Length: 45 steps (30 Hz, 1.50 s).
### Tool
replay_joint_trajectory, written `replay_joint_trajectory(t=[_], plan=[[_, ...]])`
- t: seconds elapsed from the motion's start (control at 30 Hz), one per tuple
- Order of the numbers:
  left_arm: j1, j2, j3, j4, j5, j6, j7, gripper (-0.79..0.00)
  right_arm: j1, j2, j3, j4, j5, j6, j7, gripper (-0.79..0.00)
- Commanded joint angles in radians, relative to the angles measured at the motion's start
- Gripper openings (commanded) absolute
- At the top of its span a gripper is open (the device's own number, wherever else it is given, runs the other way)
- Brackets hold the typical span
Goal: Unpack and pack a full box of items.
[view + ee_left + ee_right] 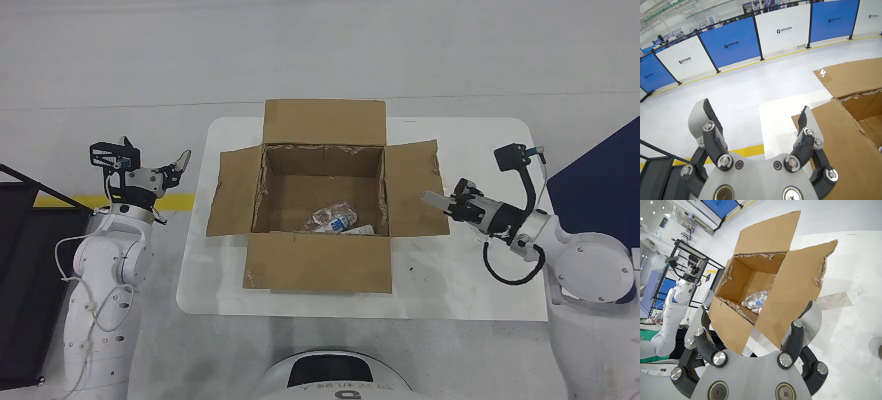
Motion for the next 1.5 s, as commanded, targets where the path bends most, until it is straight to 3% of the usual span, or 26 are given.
replay_joint_trajectory(t=[0.0, 0.1, 0.23, 0.37, 0.47, 0.7, 1.03, 1.17, 1.47], plan=[[0.000, 0.000, 0.000, 0.000, 0.000, 0.000, 0.000, 0.000, 0.000, 0.000, 0.000, 0.000, 0.000, 0.000, 0.000, 0.000], [0.000, 0.000, 0.000, 0.000, 0.000, 0.000, 0.000, 0.000, 0.017, 0.003, -0.052, -0.024, -0.051, -0.018, 0.025, 0.000], [0.000, 0.000, 0.000, 0.000, 0.000, 0.000, 0.000, 0.000, 0.159, 0.007, -0.219, -0.033, -0.151, 0.030, 0.104, 0.000], [0.000, 0.000, 0.000, 0.000, 0.000, 0.000, 0.000, 0.000, 0.359, -0.005, -0.419, 0.075, -0.246, 0.129, 0.105, 0.000], [0.000, 0.000, 0.000, 0.000, 0.000, 0.000, 0.000, 0.000, 0.492, -0.023, -0.552, 0.159, -0.216, 0.182, 0.119, 0.000], [0.000, 0.000, 0.000, 0.000, 0.000, 0.000, 0.000, 0.000, 0.717, -0.064, -0.817, 0.349, -0.333, 0.252, 0.170, 0.000], [0.000, 0.000, 0.000, 0.000, 0.000, 0.000, 0.000, 0.000, 0.721, -0.066, -0.829, 0.359, -0.348, 0.255, 0.171, 0.000], [0.000, 0.000, 0.000, 0.000, 0.000, 0.000, 0.000, 0.000, 0.762, -0.080, -0.923, 0.472, -0.407, 0.261, 0.244, 0.000], [0.000, 0.000, 0.000, 0.000, 0.000, 0.000, 0.000, 0.000, 0.895, -0.148, -1.089, 0.717, -0.414, 0.341, 0.235, 0.000]])
